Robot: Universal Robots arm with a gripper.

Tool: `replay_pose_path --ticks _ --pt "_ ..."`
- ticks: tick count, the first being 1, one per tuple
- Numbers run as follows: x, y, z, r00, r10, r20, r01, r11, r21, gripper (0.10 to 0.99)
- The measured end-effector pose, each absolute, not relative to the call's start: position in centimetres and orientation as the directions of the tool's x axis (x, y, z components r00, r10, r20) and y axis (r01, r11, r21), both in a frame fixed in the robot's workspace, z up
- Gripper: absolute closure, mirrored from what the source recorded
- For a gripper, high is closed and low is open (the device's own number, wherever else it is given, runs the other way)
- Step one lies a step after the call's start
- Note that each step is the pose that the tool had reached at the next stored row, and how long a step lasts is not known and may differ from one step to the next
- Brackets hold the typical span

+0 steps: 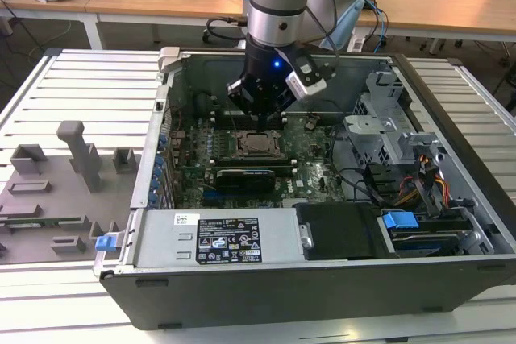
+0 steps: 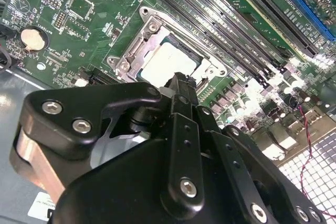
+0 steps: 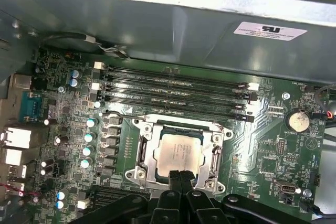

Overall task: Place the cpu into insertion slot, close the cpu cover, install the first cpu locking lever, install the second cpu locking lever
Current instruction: 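Close the cpu cover, then install the first cpu locking lever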

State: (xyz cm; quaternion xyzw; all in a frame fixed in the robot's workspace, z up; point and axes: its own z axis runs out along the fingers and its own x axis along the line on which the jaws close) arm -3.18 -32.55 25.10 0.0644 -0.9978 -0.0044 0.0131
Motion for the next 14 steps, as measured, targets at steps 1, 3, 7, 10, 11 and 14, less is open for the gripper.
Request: replay_pose_path --ticks 1,3,7,10,11,14 --pt "-3.2 -32.5 25.1 -0.991 -0.129 0.026 -0.128 0.992 0.010 0.980" --pt "-3.2 -32.5 25.1 -0.991 -0.129 0.026 -0.128 0.992 0.010 0.980" --pt "-3.2 -32.5 25.2 -0.991 -0.129 0.026 -0.128 0.992 0.010 0.980" --pt "-4.0 -32.5 25.2 -0.991 -0.129 0.022 -0.129 0.992 0.009 0.980" --pt "-4.4 -32.5 25.2 -0.992 -0.129 0.019 -0.128 0.992 0.009 0.980" --pt "-5.5 -32.5 25.2 -0.992 -0.129 0.013 -0.129 0.992 0.008 0.980"
